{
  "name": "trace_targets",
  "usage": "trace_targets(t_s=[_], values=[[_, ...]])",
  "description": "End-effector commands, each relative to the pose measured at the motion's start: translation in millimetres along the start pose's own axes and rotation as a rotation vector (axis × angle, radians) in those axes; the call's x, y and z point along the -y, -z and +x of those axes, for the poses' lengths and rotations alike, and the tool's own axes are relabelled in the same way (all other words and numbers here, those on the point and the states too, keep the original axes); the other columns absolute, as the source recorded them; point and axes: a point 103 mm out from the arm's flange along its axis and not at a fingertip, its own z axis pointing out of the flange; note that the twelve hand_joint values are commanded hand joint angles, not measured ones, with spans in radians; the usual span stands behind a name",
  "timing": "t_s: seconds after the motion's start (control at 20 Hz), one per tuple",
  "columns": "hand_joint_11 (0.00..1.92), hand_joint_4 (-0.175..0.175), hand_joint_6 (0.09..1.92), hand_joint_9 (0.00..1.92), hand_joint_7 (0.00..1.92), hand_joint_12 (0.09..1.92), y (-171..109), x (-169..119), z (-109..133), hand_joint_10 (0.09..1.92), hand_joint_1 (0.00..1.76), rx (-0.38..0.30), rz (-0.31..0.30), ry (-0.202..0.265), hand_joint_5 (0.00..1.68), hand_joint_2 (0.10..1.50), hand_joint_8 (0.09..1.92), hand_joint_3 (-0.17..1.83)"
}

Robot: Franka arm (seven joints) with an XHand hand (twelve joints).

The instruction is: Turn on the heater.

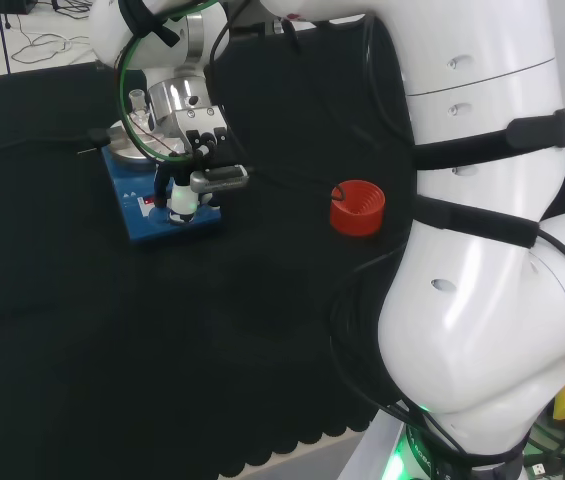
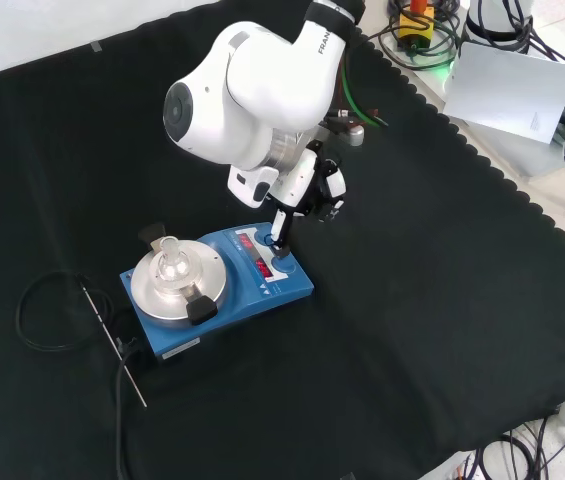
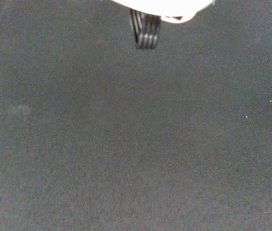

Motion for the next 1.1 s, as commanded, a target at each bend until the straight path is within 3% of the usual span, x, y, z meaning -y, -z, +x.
trace_targets(t_s=[0.05,1.1], values=[[1.25,-0.072,0.47,1.66,1.59,1.37,0.9,-0.2,0.0,1.58,1.42,0.001,-0.002,0.0,0.26,0.7,1.53,1.03],[1.25,-0.073,0.47,1.66,1.59,1.37,1.3,-3.5,7.7,1.57,1.42,0.018,0.019,-0.005,0.27,0.7,1.52,1.04]])
